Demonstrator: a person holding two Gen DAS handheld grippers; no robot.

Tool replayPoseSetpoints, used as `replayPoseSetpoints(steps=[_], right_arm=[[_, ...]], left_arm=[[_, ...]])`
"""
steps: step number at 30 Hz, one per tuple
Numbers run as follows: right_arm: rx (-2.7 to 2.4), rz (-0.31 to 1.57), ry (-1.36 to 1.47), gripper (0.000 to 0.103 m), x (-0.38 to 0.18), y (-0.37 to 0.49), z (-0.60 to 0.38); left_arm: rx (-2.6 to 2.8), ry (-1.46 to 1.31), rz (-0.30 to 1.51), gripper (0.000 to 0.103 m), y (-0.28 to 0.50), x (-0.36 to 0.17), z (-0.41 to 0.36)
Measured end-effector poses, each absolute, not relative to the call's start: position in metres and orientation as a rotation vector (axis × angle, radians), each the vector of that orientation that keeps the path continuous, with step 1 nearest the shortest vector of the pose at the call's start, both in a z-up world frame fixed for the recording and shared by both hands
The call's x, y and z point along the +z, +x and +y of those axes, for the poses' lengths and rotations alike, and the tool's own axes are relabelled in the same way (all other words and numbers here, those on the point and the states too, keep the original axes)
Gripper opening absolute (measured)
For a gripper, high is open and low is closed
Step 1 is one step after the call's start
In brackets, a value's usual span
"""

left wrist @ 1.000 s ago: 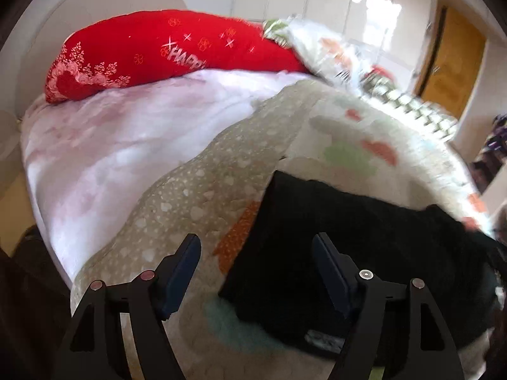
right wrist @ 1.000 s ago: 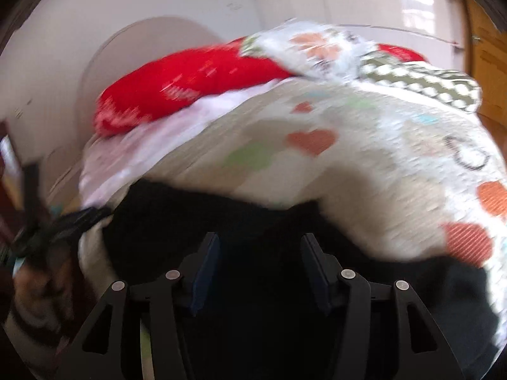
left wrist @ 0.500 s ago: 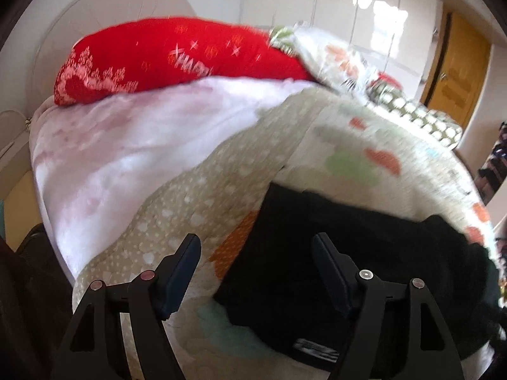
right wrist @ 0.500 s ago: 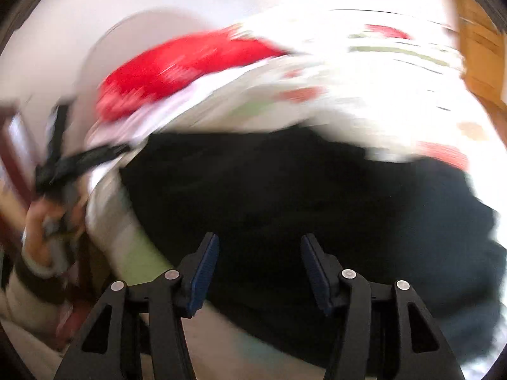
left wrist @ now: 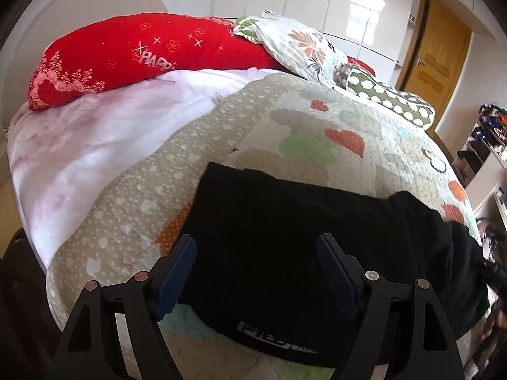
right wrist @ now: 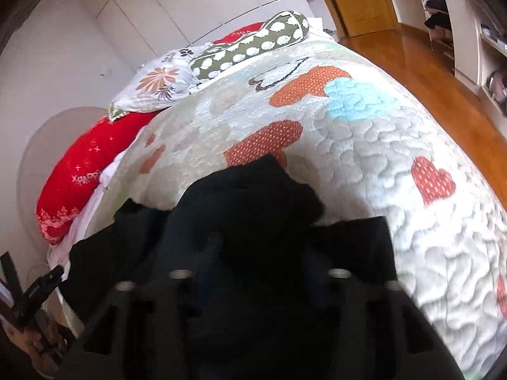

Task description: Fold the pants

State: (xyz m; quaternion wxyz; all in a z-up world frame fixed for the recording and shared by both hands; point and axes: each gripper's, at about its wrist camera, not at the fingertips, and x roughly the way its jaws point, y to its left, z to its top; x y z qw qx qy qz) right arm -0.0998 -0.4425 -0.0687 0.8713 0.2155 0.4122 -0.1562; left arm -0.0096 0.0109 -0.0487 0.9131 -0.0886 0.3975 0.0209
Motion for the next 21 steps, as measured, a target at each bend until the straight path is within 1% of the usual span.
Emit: replayPoseSetpoints(steps=[2, 3, 8, 11, 14, 16, 18, 19, 20, 21], right_arm=[[-0.290, 0.842, 0.467, 0.013, -0.059, -0.099, -0.441], [-0.285, 0.815, 0.432, 0.013, -0.046, -0.107, -0.434], [-0.271, 0.743, 0.322, 0.013, 0.013, -0.166, -0.411], [-0.322, 0.823, 0.299, 0.013, 0.003, -0.187, -0.411], [-0.375, 0.952, 0.307, 0.014, -0.033, -0.191, -0.418], [-0.394, 0.981, 0.305, 0.019, -0.045, -0.189, -0.419], [-0.405, 0.955, 0.355, 0.034, -0.038, -0.194, -0.424], [-0.414, 0.941, 0.371, 0.039, -0.030, -0.195, -0.427], [-0.437, 0.922, 0.358, 0.045, -0.021, -0.197, -0.428], [-0.470, 0.896, 0.320, 0.048, -0.009, -0.200, -0.428]], left_arm=[[0.041, -0.177, 0.817, 0.078, -0.010, -0.046, 0.010], [0.044, -0.177, 0.811, 0.078, -0.010, -0.044, 0.013], [0.073, -0.225, 0.807, 0.078, -0.013, -0.046, 0.024], [0.078, -0.250, 0.821, 0.078, -0.012, -0.050, 0.029], [0.075, -0.253, 0.831, 0.078, -0.014, -0.051, 0.030], [0.085, -0.243, 0.824, 0.078, -0.017, -0.049, 0.031], [0.097, -0.242, 0.816, 0.078, -0.021, -0.048, 0.035], [0.103, -0.246, 0.813, 0.078, -0.022, -0.047, 0.038], [0.107, -0.249, 0.812, 0.078, -0.024, -0.047, 0.040], [0.108, -0.254, 0.810, 0.078, -0.024, -0.047, 0.042]])
